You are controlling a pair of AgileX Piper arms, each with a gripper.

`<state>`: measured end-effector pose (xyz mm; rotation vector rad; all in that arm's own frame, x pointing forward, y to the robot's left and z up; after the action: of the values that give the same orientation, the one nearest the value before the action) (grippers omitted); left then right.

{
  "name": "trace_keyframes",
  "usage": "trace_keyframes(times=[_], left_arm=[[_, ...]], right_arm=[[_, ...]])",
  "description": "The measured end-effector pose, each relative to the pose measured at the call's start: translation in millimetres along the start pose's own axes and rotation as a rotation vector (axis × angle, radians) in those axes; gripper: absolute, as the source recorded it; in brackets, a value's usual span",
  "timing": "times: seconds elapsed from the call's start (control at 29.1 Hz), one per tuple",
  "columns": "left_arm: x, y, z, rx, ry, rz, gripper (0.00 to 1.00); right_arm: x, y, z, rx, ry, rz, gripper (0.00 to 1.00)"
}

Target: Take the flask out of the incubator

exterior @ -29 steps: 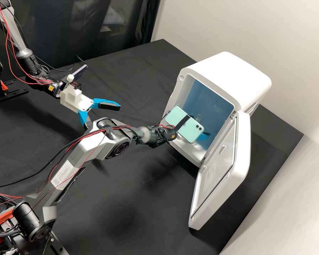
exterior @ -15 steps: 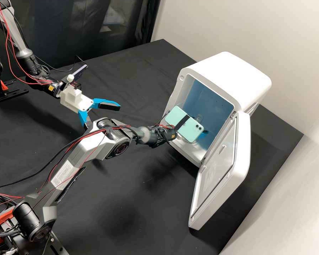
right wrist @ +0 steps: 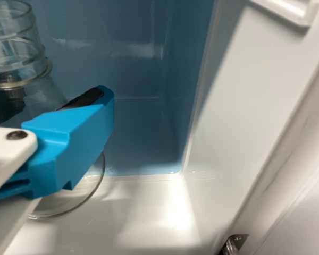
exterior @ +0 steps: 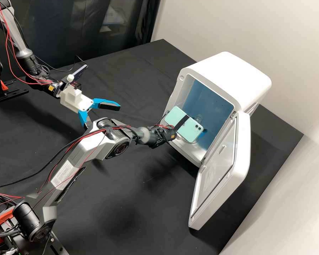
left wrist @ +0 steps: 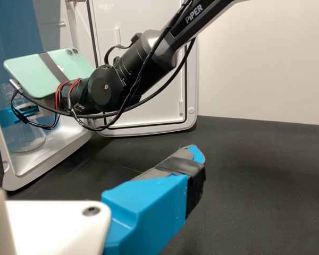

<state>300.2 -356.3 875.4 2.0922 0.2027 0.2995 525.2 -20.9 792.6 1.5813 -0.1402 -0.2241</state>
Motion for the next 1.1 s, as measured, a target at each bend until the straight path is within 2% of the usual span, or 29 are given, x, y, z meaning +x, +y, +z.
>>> trace_keyframes(times=[0.17, 0.24, 0.41, 0.45, 0.48, 0.62, 0.69, 0.76, 0.86, 1.0, 1.1], left_arm=[[0.0, 0.0, 0.0, 0.0, 0.0, 0.0, 1.0], [0.0, 0.0, 0.0, 0.0, 0.0, 0.0, 1.0], [0.0, 0.0, 0.0, 0.0, 0.0, 0.0, 1.0], [0.0, 0.0, 0.0, 0.0, 0.0, 0.0, 1.0], [0.0, 0.0, 0.0, 0.0, 0.0, 0.0, 1.0], [0.0, 0.0, 0.0, 0.0, 0.0, 0.0, 1.0], [0.0, 0.0, 0.0, 0.0, 0.0, 0.0, 1.0], [0.0, 0.0, 0.0, 0.0, 0.0, 0.0, 1.0], [0.0, 0.0, 0.0, 0.0, 0.0, 0.0, 1.0], [0.0, 0.1, -0.6, 0.0, 0.002, 0.0, 1.0], [0.0, 0.1, -0.6, 0.0, 0.002, 0.0, 1.0]], right_arm=[[-3.1, 0.4, 4.4, 0.002, 0.01, 0.007, 0.0], [-6.1, 4.7, 6.8, 0.007, 0.006, 0.006, 0.0], [-20.1, 29.7, 8.0, 0.061, 0.009, 0.032, 0.0], [-24.0, 35.6, 6.5, 0.069, 0.018, 0.043, 0.0], [-29.8, 46.1, 2.9, 0.083, 0.04, 0.07, 0.0], [-45.6, 66.7, -6.7, 0.118, 0.1, 0.128, 0.0], [-57.2, 78.5, -14.6, 0.128, 0.147, 0.158, 0.0], [-64.0, 82.7, -16.9, 0.134, 0.169, 0.171, 0.0], [-75.3, 82.9, -19.4, 0.145, 0.2, 0.173, 0.0], [-93.3, 71.3, -10.0, 0.153, 0.198, 0.143, 0.0], [-107.1, 58.3, 2.8, 0.154, 0.182, 0.109, 0.0]])
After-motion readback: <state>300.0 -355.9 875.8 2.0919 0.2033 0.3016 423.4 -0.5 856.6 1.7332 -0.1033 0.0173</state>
